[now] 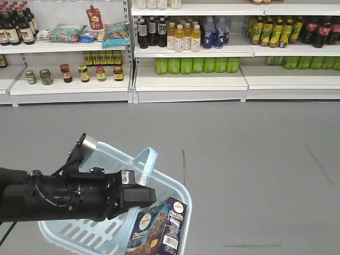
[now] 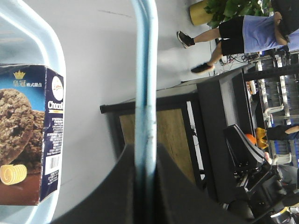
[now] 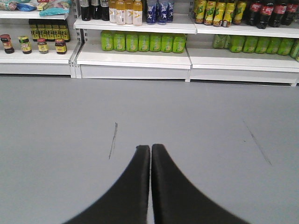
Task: Left arm holds basket, right arm returns cookies
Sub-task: 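Hold the basket with the left gripper while turning along the shelves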
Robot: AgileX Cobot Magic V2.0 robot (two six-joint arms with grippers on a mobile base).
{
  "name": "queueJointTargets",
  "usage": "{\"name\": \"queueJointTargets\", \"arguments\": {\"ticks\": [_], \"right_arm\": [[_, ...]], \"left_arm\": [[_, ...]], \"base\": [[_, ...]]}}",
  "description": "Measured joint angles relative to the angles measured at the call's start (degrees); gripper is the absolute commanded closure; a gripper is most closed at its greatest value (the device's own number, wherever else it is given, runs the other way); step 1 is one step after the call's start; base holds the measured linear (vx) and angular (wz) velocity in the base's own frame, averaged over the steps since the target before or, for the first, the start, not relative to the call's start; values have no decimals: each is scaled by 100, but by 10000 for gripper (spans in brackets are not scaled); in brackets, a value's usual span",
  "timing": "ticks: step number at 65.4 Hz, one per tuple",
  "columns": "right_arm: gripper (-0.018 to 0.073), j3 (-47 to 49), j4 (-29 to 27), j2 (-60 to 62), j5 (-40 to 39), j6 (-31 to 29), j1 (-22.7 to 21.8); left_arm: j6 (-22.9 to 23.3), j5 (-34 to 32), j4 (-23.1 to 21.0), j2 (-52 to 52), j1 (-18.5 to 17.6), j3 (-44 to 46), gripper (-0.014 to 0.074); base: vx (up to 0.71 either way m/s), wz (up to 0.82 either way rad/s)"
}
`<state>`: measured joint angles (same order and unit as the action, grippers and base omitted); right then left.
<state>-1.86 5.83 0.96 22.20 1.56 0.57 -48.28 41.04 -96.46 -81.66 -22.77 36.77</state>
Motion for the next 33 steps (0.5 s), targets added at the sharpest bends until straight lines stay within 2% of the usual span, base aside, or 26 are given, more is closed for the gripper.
{"name": "queueJointTargets", "arguments": {"ticks": [33], "right_arm": [[563, 0, 0, 0, -4, 0, 0]], "left_arm": [[0, -6, 0, 0, 0, 0, 603]], "base": [[38, 3]]}}
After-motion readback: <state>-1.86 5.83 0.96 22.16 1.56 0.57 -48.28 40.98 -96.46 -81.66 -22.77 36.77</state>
